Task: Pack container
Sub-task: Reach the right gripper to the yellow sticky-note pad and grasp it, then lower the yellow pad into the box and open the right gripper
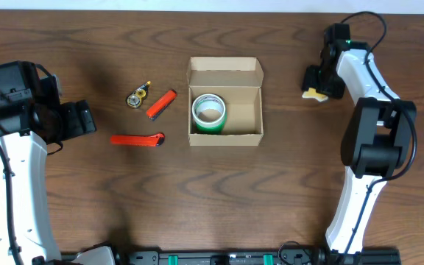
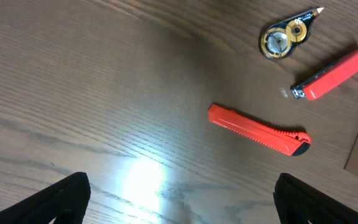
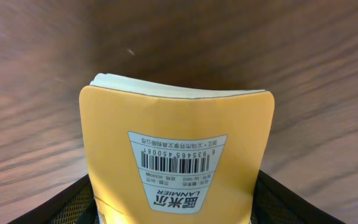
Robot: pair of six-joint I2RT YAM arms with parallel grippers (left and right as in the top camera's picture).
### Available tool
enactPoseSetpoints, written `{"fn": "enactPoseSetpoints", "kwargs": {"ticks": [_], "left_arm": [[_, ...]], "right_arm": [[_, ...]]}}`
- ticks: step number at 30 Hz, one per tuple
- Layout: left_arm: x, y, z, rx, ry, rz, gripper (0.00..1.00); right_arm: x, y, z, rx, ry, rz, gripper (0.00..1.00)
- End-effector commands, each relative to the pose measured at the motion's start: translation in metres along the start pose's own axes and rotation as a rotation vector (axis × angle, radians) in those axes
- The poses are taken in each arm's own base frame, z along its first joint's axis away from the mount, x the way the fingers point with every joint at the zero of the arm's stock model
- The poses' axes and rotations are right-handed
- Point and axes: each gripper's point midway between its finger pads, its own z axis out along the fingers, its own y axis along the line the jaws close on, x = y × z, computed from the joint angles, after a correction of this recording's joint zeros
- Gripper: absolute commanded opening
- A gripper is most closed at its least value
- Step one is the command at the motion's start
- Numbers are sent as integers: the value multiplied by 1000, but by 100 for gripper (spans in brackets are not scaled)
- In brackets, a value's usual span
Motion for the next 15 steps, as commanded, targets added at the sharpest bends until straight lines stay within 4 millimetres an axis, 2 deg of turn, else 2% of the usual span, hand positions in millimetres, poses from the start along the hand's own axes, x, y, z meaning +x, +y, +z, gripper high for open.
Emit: {"fn": "enactPoseSetpoints", "kwargs": {"ticks": [1,5,8,11,15], "left_arm": [[-4,1,-2,1,-7,-9,95],[-5,1,-2,1,-11,-9,95],[-5,1,-2,1,-13,-9,95],[-5,1,-2,1,-15,-9,95],[-7,1,-2,1,-21,-8,95]], "right_arm": [[-29,12,-39,-38,-102,-29,67],[-43,23,-81,-49,-174,-62,68],[-46,35,-112,-64,-211,-100,68],[-40,52,-142,-79,-236,-156,67],[-25,85,-184,-110,-283,-266,69]]}}
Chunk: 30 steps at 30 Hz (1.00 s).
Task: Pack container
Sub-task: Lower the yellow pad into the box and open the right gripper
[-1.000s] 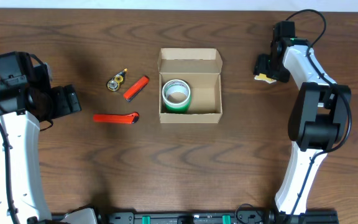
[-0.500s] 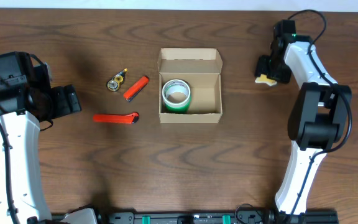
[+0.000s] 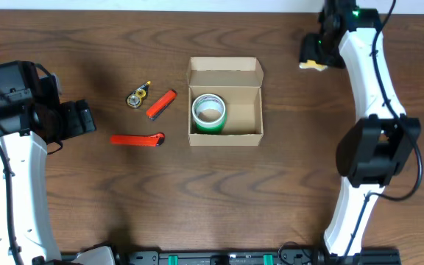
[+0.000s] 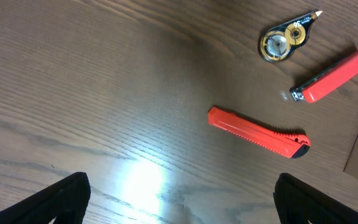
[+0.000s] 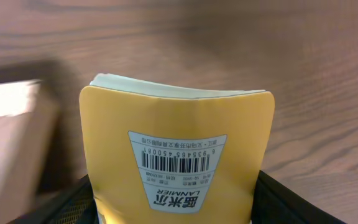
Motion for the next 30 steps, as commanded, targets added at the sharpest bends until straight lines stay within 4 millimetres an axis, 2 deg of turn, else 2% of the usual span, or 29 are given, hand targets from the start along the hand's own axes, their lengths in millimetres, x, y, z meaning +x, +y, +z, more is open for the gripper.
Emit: {"fn": "enactPoseSetpoints", "kwargs": {"ticks": [1,4,7,18,25,30], "left_arm": [[-5,1,-2,1,-14,-9,95],[-7,1,-2,1,-22,-8,95],[-9,1,-2,2,-31,-8,95],[-14,1,-2,3,-49,-8,95],[-14,0,-2,6,-51,-8,95],[-14,0,-2,6,-51,-8,95]], "right_arm": [[-9,37,-55,-46,-106,-120,70],[3,62,-78,-69,-116,-186,70],[24,87,-94,-91,-93,-270,71],[77,165,-113,-159,-51,-489,73],[105,203,-110,-175,-27,-595,74],[121,215,-83,-150,38,-636,74]]}}
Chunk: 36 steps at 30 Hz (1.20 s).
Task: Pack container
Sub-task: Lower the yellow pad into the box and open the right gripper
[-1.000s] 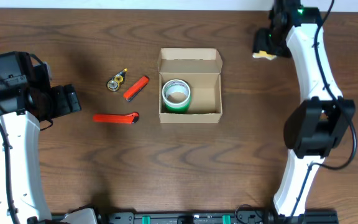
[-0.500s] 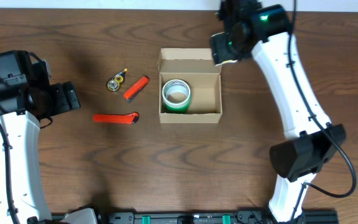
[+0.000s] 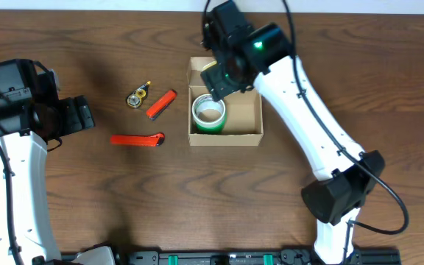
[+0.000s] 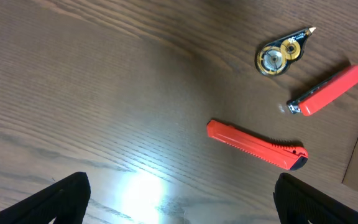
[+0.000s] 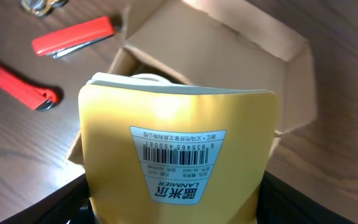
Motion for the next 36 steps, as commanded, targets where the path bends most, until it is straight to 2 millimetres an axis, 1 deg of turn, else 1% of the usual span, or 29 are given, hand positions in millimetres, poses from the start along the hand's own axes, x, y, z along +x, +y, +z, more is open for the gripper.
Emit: {"fn": "enactPoseSetpoints", "kwargs": {"ticks": [1,5,10,15,19,22,25,28,33,36], "left_arm": [[-4,1,-2,4,-7,-10,95],[-4,1,-2,4,-7,-10,95],[-4,1,-2,4,-8,-10,95],[-4,1,-2,3,-8,-10,95],[-4,1,-2,4,-8,-10,95],[-4,1,-2,4,-8,-10,95],[-3,1,-2,4,-7,-10,95],[-3,1,-2,4,-6,-10,95],[-3,1,-2,5,-5,-10,95],[-3,1,-2,5,-5,-10,95]], "right_arm": [[6,3,27,22,62,-31,74],[14,4,53,27,129,-36,74],[25,10,78,15,198,-46,74],[29,17,87,14,220,-61,75],[32,19,90,13,229,-66,75],[33,24,93,-15,232,-64,75],[34,24,98,-15,236,-64,76],[35,26,106,-20,249,-64,76],[41,34,118,-38,276,-80,76],[41,37,124,-39,277,-85,76]]}}
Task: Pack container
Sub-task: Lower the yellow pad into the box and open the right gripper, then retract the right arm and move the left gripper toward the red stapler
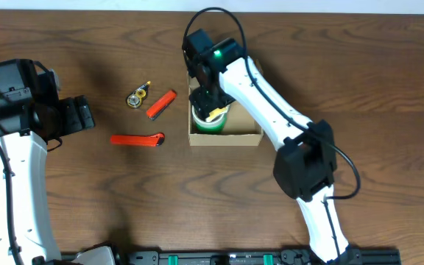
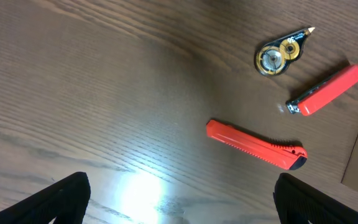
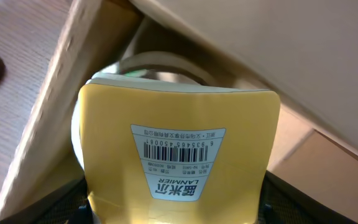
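Observation:
The open cardboard box (image 1: 245,110) stands mid-table with a green tape roll (image 1: 203,124) in its left half. My right gripper (image 1: 213,110) is shut on a yellow notepad (image 3: 178,155) with a barcode label, held low inside the box over the tape roll (image 3: 160,62). Left of the box lie a red box cutter (image 1: 137,139), a red lighter-like tool (image 1: 162,104) and a correction tape dispenser (image 1: 137,96). My left gripper (image 2: 179,199) hovers open above the table at the left, with the cutter (image 2: 255,145), red tool (image 2: 325,90) and dispenser (image 2: 278,55) ahead of it.
The box's rear flap (image 1: 225,66) stands open at the far side. The right arm reaches across the box from the right. Bare wood table (image 1: 87,199) surrounds the items.
My right gripper, still holding the notepad, has shifted from above the box's rear edge to down inside the box over the tape roll. The left arm has not moved.
My right gripper held the yellow notepad at the table's right side, then at the far right edge. Later it was over the box's back flap. Now the notepad is inside the box above the tape roll. The left gripper stayed open throughout.

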Robot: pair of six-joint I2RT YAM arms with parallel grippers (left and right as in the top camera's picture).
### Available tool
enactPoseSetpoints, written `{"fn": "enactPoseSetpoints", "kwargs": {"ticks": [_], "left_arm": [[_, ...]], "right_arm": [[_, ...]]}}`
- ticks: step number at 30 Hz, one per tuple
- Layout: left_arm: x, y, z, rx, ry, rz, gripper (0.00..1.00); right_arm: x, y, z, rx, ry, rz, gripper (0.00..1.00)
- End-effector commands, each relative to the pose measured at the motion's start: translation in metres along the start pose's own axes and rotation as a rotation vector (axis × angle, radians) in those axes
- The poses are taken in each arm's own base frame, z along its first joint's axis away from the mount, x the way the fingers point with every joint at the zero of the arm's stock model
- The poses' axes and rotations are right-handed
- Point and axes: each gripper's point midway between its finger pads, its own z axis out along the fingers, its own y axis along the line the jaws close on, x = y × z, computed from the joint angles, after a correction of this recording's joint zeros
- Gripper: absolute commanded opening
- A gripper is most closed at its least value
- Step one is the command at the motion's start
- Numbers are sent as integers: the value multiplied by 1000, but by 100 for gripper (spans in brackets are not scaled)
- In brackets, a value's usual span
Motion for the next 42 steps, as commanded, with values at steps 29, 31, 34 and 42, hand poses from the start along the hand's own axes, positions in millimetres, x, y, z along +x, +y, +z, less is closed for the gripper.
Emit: {"fn": "enactPoseSetpoints", "kwargs": {"ticks": [29,31,34,42], "left_arm": [[-4,1,-2,2,-8,-10,95],[-4,1,-2,2,-8,-10,95],[-4,1,-2,2,-7,-10,95],[-4,-11,-2,71,-7,-10,95]], "right_arm": [[-8,4,-52,21,-130,-39,87],[-8,3,-60,23,-149,-42,88],[-6,0,-68,37,-157,-39,86],[11,-39,-144,166,-280,12,85]]}}
